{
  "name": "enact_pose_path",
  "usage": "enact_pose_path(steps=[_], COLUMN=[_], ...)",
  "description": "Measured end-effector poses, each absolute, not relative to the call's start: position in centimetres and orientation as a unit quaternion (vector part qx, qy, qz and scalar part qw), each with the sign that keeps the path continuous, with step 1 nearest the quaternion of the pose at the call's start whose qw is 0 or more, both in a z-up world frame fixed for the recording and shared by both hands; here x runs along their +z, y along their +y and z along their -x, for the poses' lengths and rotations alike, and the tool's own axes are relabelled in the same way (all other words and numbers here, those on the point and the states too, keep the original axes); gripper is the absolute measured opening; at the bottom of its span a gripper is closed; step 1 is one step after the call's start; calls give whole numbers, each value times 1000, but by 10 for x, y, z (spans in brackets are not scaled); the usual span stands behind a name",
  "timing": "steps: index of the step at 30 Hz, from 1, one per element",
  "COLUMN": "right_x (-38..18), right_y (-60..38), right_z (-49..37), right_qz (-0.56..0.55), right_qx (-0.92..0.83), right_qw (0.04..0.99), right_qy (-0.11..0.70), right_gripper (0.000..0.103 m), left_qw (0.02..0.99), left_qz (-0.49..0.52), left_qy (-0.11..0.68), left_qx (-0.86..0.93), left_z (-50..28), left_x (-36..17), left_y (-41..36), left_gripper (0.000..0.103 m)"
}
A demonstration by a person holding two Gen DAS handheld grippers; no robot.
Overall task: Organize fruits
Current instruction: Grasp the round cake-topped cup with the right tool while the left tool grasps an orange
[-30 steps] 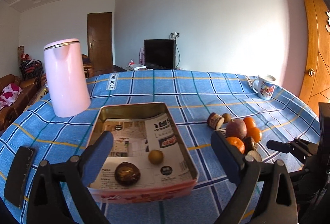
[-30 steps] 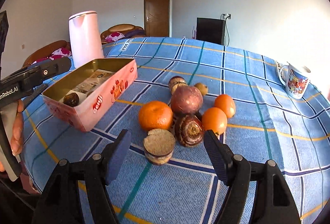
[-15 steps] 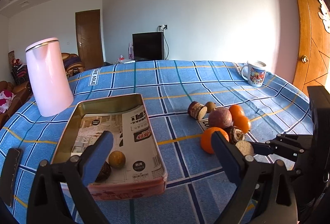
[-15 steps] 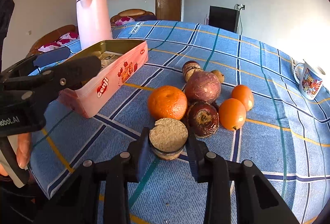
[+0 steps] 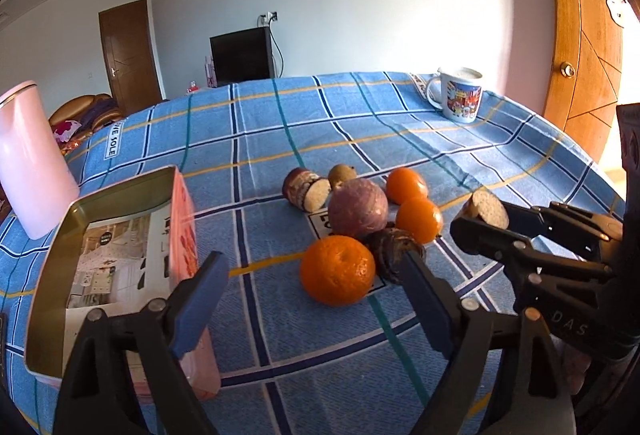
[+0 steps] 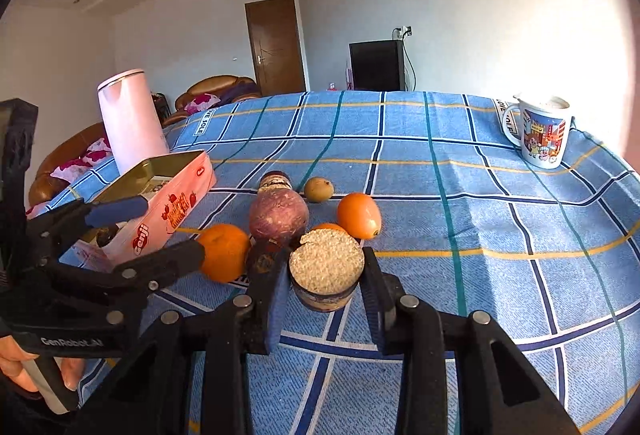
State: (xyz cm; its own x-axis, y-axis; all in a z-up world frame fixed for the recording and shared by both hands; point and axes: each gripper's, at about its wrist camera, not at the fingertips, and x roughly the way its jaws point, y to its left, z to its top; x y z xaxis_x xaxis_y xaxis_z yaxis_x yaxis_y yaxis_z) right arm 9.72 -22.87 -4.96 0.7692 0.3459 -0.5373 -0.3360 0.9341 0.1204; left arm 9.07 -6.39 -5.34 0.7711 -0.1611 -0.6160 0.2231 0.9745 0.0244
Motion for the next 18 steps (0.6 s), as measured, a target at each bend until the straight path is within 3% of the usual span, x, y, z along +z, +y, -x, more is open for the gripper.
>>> enact_pose_path(steps=[4,11,12,13,18], right_x=[-48,-49,-49,-50,-50], right_y=[-233,-231,-231,-230,-230], right_z=[-100,-98,-98,-98,-97], right_qz=[-23,-24,-23,-21,-19], right_qx=[195,201,201,201,198], right_qw=[936,935,935,935,937], right_qy=[293,290,290,290,286], right_gripper=[36,36,36,36,36], left_qw=[929,912,910,906,905], left_qz=[-59,-68,-70,-66,-43], left_qy=[350,386,392,399,401], left_qx=[-106,-118,-119,-124,-134], left_z=[-102,-112,-113,-115,-112], left_x=[-62,-71,-73,-75,-77], left_y=[-72,-81,-82,-82,-76], left_gripper=[75,67,64,50,49])
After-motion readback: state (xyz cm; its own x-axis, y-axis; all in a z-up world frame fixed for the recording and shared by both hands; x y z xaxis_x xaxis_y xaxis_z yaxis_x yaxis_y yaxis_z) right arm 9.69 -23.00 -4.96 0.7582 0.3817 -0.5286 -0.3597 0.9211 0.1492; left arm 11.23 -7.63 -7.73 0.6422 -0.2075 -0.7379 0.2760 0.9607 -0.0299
